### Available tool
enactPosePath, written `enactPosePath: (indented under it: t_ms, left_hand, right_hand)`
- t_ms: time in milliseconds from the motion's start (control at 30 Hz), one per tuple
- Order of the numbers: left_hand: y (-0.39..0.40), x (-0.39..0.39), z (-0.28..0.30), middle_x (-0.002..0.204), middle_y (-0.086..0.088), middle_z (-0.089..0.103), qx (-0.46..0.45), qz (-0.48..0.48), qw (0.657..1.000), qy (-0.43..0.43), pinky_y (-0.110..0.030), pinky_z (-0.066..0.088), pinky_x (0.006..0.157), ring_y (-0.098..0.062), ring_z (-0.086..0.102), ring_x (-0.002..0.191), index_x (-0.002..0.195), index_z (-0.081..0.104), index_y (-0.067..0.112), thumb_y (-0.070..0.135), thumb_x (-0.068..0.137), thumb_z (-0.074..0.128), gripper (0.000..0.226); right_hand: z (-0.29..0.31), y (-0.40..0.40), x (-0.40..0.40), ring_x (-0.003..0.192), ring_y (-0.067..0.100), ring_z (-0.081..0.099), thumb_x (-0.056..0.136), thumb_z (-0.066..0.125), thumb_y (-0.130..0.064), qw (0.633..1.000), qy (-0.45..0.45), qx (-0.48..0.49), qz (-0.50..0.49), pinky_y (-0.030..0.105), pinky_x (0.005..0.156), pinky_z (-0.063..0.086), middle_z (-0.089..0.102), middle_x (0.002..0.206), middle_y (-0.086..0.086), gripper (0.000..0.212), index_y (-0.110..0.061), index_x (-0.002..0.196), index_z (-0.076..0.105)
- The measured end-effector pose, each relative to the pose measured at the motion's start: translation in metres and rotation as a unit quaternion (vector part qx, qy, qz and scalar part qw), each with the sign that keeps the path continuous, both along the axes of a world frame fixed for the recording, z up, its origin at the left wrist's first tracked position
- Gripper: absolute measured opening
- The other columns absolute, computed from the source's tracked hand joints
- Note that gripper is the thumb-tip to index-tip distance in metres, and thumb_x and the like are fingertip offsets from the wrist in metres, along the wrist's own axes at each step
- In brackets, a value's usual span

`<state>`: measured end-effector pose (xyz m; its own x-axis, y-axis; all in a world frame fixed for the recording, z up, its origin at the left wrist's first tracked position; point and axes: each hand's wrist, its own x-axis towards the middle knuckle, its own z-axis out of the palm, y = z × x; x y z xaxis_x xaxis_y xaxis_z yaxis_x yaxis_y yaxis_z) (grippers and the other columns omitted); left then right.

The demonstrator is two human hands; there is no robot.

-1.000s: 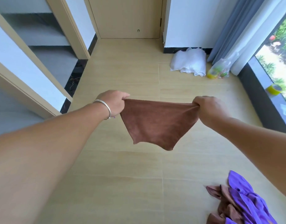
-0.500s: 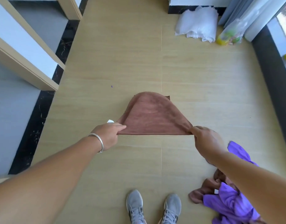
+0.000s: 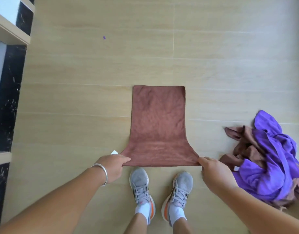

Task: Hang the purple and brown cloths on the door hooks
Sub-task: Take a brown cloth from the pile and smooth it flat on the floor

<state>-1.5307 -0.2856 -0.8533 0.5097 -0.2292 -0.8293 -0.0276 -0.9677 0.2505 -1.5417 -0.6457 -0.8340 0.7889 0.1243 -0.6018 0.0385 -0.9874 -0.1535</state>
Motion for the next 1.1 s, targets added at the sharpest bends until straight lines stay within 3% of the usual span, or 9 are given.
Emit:
enactPosePath:
  t_ms: [100,167,267,400,633,767,900,1000,1100]
  left_hand:
    - [-0.001,0.003,-0.019,0.136,0.007,0.055,0.01,0.005,1.0,0.022,-0.027,0.042,0.095,-0.02,0.053,0.119,0.137,0.048,0.04,0.015,0.093,0.036,0.052]
    - [0.001,0.019,-0.033,0.129,0.006,0.061,0.009,0.062,0.998,0.016,-0.027,0.045,0.092,-0.02,0.057,0.113,0.129,0.055,0.039,0.014,0.093,0.037,0.048]
    - [0.003,0.058,-0.06,0.112,0.003,0.067,-0.003,0.177,0.983,-0.05,-0.031,0.049,0.083,-0.023,0.061,0.098,0.113,0.06,0.034,0.014,0.096,0.04,0.033]
    - [0.003,0.127,-0.11,0.102,0.0,0.069,-0.021,0.29,0.946,-0.141,-0.033,0.048,0.082,-0.025,0.062,0.094,0.101,0.06,0.022,0.018,0.094,0.056,0.009]
    - [0.004,0.215,-0.236,0.089,0.001,0.071,-0.037,0.327,0.928,-0.175,-0.028,0.046,0.072,-0.021,0.064,0.082,0.081,0.063,0.028,0.024,0.086,0.069,0.008]
    - [0.005,0.239,-0.309,0.095,0.0,0.07,-0.058,0.342,0.92,-0.184,-0.026,0.042,0.072,-0.018,0.064,0.087,0.084,0.065,0.027,0.024,0.085,0.069,0.006]
    - [0.005,0.26,-0.342,0.089,0.006,0.068,-0.082,0.353,0.897,-0.252,-0.026,0.041,0.068,-0.013,0.062,0.078,0.085,0.061,0.033,0.023,0.084,0.07,0.014]
    - [-0.003,0.264,-0.347,0.088,0.01,0.064,-0.081,0.367,0.875,-0.304,-0.03,0.047,0.078,-0.021,0.063,0.089,0.102,0.062,0.026,0.022,0.085,0.069,0.019]
    - [-0.019,0.241,-0.336,0.118,-0.004,0.059,-0.06,0.271,0.87,-0.408,-0.038,0.046,0.094,-0.026,0.056,0.111,0.125,0.057,0.015,0.022,0.086,0.066,0.041]
  right_hand:
    - [-0.023,0.002,0.004,0.092,0.02,0.061,0.084,0.047,-0.006,1.0,0.007,-0.005,-0.014,0.029,0.06,0.034,0.065,0.1,-0.006,0.031,-0.026,0.104,0.06]
    - [-0.039,0.004,0.02,0.09,0.023,0.061,0.086,0.047,-0.008,0.999,0.003,0.003,-0.036,0.03,0.061,0.037,0.066,0.101,-0.004,0.03,-0.026,0.105,0.06]
    - [-0.063,0.005,0.064,0.088,0.03,0.061,0.09,0.046,-0.01,0.989,-0.017,0.04,-0.141,0.032,0.066,0.042,0.069,0.098,0.005,0.027,-0.025,0.105,0.063]
    - [-0.104,0.005,0.135,0.086,0.032,0.06,0.089,0.056,-0.017,0.961,-0.079,0.082,-0.25,0.033,0.069,0.044,0.07,0.09,0.008,0.016,-0.021,0.102,0.065]
    - [-0.234,0.004,0.214,0.087,0.028,0.061,0.087,0.063,-0.021,0.932,-0.094,0.111,-0.331,0.033,0.071,0.047,0.07,0.094,0.007,0.016,-0.018,0.103,0.066]
    - [-0.309,0.003,0.239,0.088,0.027,0.061,0.088,0.063,-0.023,0.92,-0.111,0.115,-0.358,0.032,0.071,0.047,0.069,0.095,0.007,0.016,-0.019,0.103,0.066]
    - [-0.345,0.002,0.265,0.091,0.024,0.06,0.09,0.06,-0.023,0.902,-0.154,0.14,-0.378,0.032,0.075,0.046,0.07,0.102,0.005,0.018,-0.021,0.107,0.064]
    - [-0.349,0.006,0.268,0.103,0.023,0.055,0.091,0.055,-0.019,0.91,-0.204,0.126,-0.339,0.033,0.08,0.044,0.062,0.117,0.0,0.029,-0.021,0.12,0.057]
    - [-0.343,0.013,0.242,0.113,0.026,0.05,0.087,0.058,-0.014,0.949,-0.272,0.11,-0.114,0.038,0.089,0.043,0.055,0.126,0.003,0.037,-0.018,0.123,0.056]
